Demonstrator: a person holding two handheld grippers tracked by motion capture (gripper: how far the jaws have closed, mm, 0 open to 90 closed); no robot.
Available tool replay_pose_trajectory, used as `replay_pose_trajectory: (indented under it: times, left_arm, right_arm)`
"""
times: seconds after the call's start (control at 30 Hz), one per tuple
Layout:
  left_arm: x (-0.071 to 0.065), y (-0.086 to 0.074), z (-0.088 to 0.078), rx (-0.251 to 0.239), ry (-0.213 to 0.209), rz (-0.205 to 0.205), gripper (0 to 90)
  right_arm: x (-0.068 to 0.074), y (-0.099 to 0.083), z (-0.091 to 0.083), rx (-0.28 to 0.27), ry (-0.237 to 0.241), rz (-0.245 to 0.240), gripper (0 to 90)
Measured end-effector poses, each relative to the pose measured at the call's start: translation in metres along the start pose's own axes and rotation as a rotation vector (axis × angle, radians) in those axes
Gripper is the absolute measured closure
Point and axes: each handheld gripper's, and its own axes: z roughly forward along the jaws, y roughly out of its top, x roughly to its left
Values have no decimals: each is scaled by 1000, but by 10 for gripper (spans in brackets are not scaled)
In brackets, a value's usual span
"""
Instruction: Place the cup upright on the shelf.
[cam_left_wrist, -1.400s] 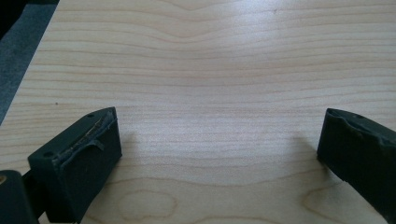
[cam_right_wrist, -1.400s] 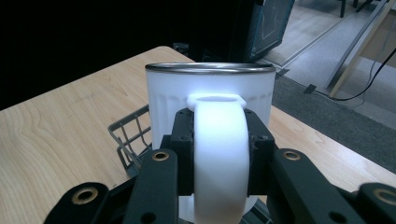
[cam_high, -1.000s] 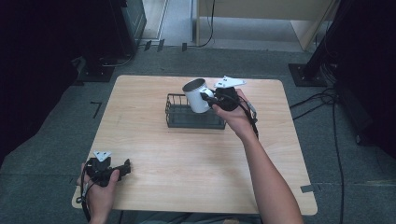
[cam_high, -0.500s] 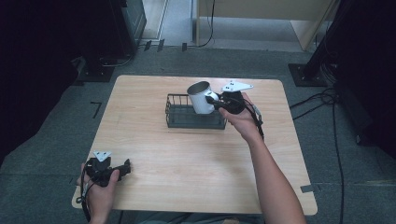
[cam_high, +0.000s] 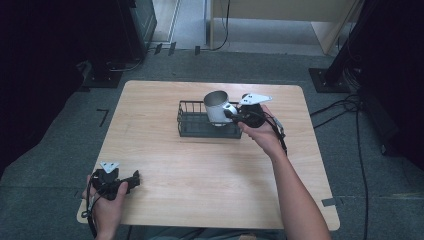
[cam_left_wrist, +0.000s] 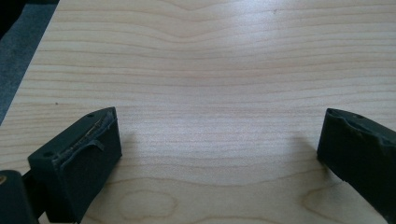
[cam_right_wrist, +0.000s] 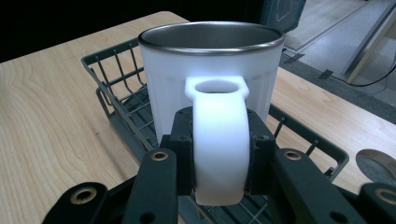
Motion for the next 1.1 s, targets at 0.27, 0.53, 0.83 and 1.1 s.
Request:
replay_pose_trajectory:
  times: [0.27,0.53,0.83,1.1]
  left_arm:
    - [0,0,0,1,0,0,0]
    - [0,0,0,0,0,0,0]
    - [0,0,0,1,0,1,0]
    - [0,0,0,1,0,1,0]
  right_arm:
    - [-2,-2,-3,63,0,60,528]
    - [-2,3,-21,56,-45,60,652]
    - [-12,-7,-28,97,-73,105,592]
    - [-11,-2,-48,29,-93,130,569]
